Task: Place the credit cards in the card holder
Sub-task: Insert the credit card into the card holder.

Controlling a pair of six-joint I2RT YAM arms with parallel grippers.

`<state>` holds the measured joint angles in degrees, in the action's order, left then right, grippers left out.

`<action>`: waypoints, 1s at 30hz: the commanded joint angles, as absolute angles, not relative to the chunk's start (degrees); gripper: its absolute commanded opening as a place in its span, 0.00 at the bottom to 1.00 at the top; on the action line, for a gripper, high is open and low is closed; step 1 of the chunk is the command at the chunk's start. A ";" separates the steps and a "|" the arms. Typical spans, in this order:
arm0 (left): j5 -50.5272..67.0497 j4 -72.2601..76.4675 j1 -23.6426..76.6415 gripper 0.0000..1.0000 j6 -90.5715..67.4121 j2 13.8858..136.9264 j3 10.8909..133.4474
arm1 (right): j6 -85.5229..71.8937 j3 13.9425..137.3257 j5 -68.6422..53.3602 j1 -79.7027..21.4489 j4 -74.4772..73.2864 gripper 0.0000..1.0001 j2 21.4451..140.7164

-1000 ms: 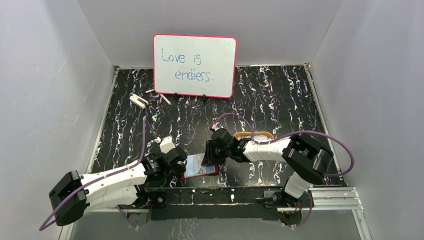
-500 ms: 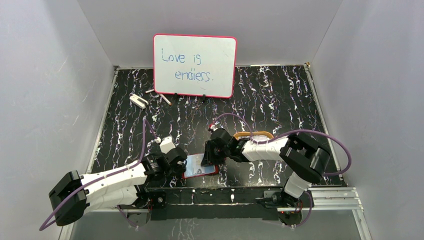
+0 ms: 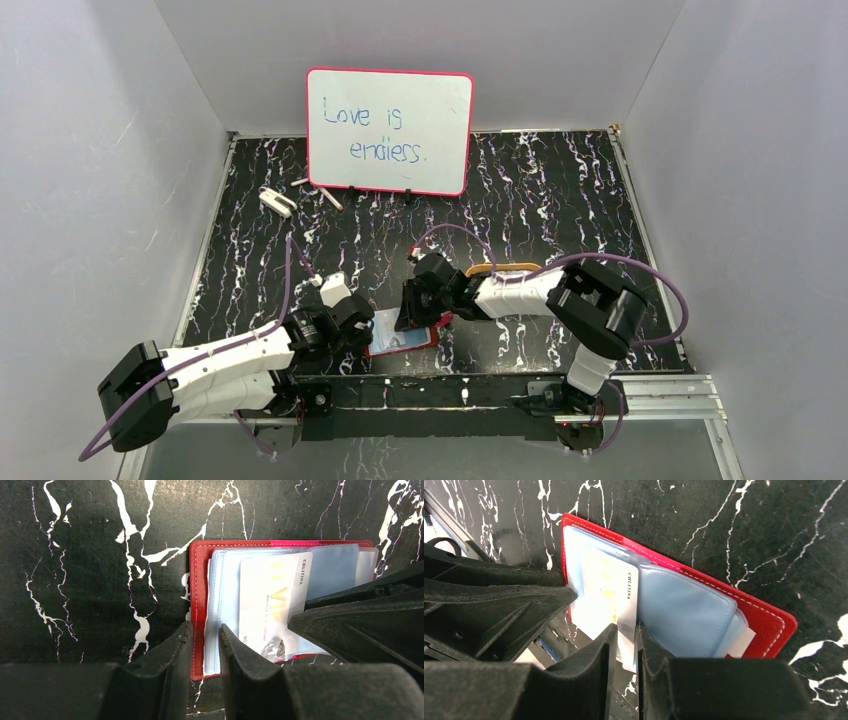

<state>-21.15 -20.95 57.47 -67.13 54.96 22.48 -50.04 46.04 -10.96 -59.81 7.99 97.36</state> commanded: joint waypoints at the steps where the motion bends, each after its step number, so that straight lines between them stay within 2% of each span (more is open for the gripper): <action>1: -20.66 -22.59 57.33 0.24 -66.77 55.01 21.45 | -50.28 47.82 -12.78 -60.45 10.86 0.28 98.54; 13: -21.71 -25.43 57.36 0.26 -67.89 52.47 22.33 | -53.41 46.52 -13.78 -60.70 12.98 0.31 98.22; 20: -23.53 -29.33 57.33 0.30 -67.44 47.67 23.47 | -53.92 45.79 -11.88 -60.71 11.78 0.40 95.88; 27: -23.76 -30.08 57.33 0.30 -67.60 48.10 24.02 | -53.82 46.44 -9.50 -60.73 9.25 0.53 92.53; 30: -24.35 -30.59 57.30 0.30 -67.20 47.46 24.95 | -52.50 47.39 -6.75 -60.73 5.71 0.54 90.74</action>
<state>-21.71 -28.23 57.47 -67.53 48.25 22.52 -53.80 46.00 -10.70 -60.51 8.99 94.76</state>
